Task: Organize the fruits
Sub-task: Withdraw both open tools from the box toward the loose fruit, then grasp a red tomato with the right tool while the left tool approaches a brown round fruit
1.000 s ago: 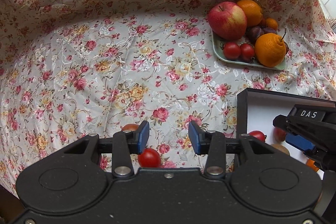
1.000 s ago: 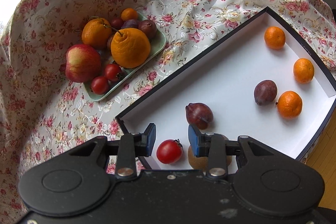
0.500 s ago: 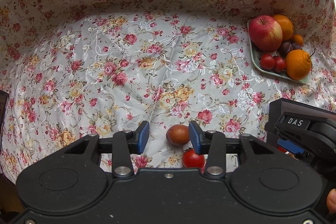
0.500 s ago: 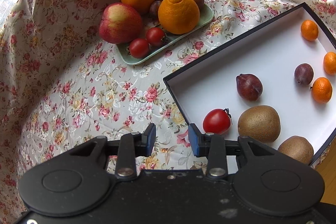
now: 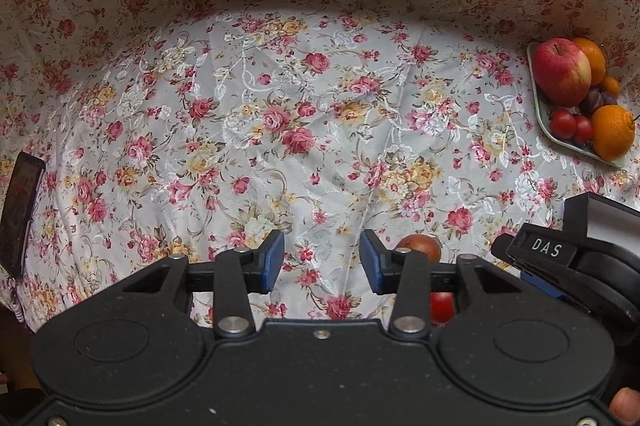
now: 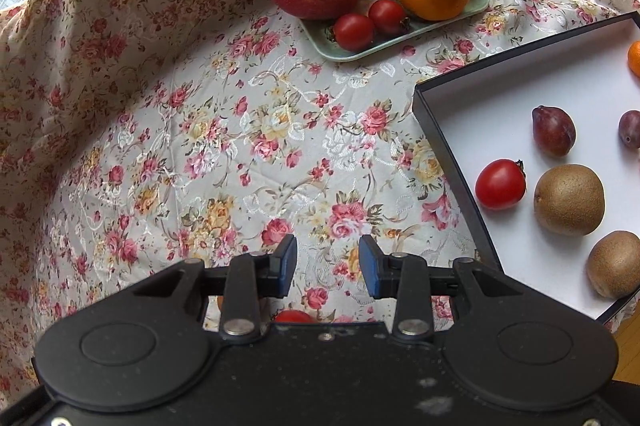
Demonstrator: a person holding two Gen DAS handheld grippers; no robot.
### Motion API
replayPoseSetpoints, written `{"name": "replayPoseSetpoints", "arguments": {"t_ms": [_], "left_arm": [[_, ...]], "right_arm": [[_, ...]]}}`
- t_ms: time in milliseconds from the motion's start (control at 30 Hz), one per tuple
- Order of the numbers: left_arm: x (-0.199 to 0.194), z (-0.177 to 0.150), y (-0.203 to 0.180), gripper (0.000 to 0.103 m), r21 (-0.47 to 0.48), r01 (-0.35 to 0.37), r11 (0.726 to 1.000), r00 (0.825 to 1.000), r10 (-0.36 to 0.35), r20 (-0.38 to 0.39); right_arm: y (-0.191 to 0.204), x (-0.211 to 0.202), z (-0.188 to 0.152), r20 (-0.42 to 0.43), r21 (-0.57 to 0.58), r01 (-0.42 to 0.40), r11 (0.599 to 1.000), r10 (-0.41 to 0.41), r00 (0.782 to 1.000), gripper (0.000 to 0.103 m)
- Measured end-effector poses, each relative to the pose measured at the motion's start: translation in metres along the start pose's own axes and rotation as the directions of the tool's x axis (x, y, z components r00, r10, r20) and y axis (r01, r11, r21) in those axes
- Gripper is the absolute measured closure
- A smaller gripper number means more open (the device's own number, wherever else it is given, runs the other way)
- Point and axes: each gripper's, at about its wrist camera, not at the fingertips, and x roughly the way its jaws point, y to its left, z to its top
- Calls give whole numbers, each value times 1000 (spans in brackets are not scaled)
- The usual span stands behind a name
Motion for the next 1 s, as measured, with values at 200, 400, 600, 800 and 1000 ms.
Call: {"name": "replayPoseSetpoints", "arguments": {"t_ms": [200, 400, 600, 800, 1000], "left_arm": [[7, -2, 19, 52, 6, -26, 1000, 1000, 26, -9], [15, 0, 46, 52, -39, -52, 998, 998, 51, -25], [22, 4, 64, 52, -106, -62, 993, 997, 57, -48], [25, 3, 52, 52, -99, -39, 994, 997, 33, -63], [26, 3, 31, 52, -60, -26, 998, 997, 22, -70]], "right_arm": [[16, 3, -9, -16, -47, -15, 999, 15, 1000, 65], [30, 6, -18, -34, -73, -35, 997, 33, 999, 65], [37, 4, -21, -44, -102, -57, 993, 53, 998, 65], [38, 2, -24, -76, -154, -67, 986, 56, 996, 65], [31, 3, -28, -104, -196, -59, 979, 39, 994, 65]]}}
